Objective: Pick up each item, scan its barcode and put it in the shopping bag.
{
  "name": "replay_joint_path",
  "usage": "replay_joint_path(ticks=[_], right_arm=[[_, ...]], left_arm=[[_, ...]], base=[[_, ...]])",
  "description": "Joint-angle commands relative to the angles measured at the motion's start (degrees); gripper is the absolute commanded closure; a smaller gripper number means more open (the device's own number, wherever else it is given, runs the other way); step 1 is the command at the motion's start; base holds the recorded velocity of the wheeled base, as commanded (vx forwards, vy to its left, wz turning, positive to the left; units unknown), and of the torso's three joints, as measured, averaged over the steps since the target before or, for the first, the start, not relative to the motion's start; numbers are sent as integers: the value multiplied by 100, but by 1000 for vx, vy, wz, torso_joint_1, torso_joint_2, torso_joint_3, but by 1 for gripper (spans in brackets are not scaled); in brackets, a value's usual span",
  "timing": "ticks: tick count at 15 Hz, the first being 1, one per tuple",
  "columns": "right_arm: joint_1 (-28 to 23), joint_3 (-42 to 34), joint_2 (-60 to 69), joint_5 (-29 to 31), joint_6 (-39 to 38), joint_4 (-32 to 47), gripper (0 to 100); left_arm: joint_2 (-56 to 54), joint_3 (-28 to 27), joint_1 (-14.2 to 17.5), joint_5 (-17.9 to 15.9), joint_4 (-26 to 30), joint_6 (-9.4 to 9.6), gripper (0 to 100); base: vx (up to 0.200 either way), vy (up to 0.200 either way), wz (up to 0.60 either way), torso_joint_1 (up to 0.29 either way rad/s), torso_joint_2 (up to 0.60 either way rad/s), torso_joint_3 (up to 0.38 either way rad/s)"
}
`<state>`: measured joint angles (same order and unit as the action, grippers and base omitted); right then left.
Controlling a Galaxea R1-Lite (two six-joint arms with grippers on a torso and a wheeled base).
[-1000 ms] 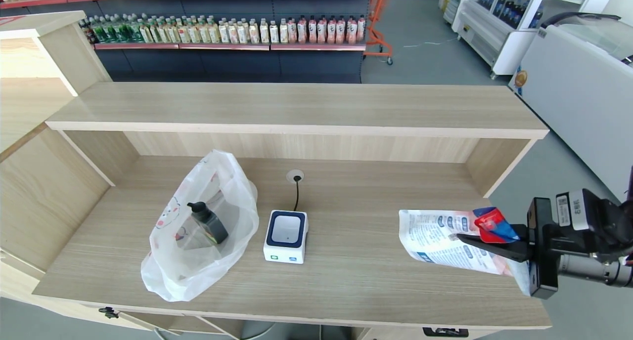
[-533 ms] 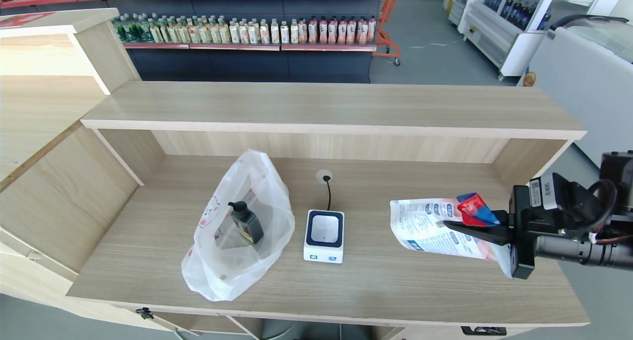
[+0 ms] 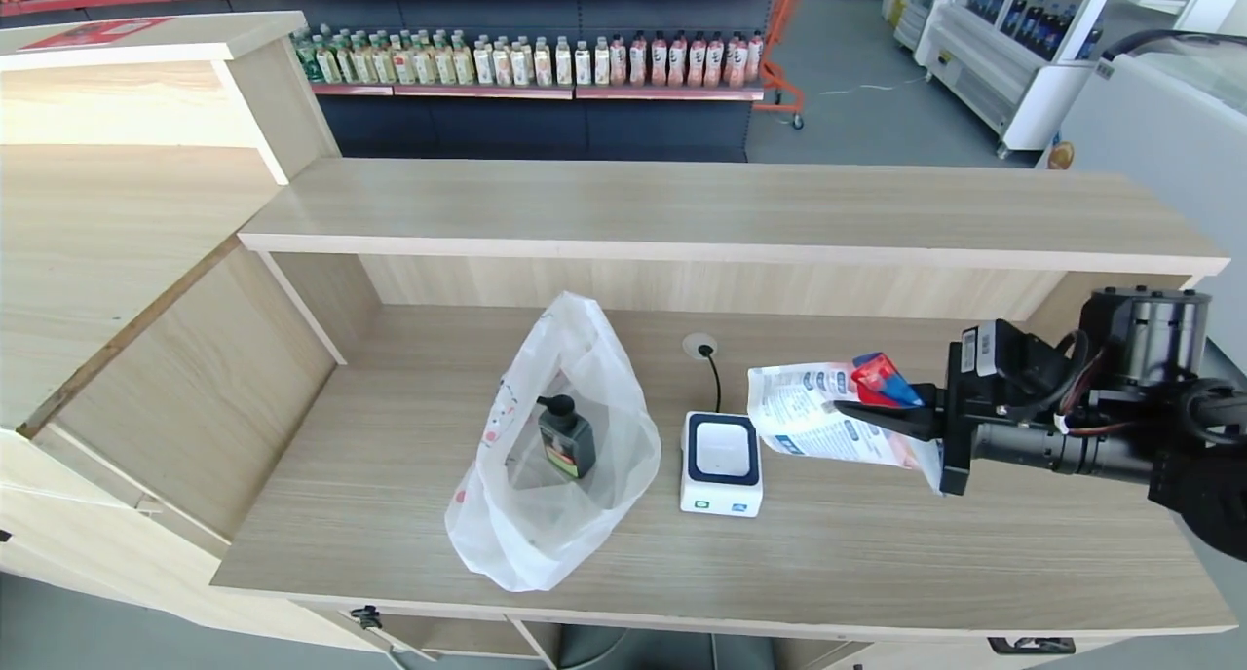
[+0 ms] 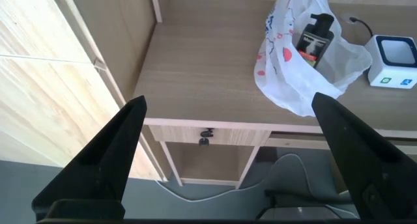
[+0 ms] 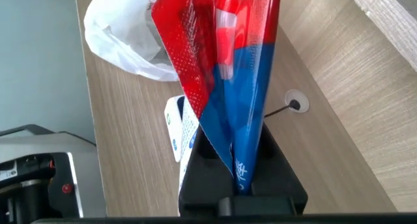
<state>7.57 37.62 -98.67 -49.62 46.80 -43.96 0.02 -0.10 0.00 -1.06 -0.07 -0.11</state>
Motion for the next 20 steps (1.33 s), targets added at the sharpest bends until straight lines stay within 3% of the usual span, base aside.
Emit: replay_joint_path(ticks=[1,6,16,20], right_arm=[[-124,61,-689,-31,22,-333,100],[-124,70,-1655,-233,-13,-1783,100],[78,272,-2438,-365,40,-2609,100],[175,747,-2824,-365,31,-2917,100]], left_arm=[[-2,1,0,1,-1,-7,0],[-2,1,0,1,-1,-7,0],[-2,1,0,1,-1,-7,0],[-2,1,0,1,-1,-7,0]], base=[[0,0,0,0,0,0],[0,0,0,0,0,0],[0,0,0,0,0,0],[0,0,0,0,0,0]])
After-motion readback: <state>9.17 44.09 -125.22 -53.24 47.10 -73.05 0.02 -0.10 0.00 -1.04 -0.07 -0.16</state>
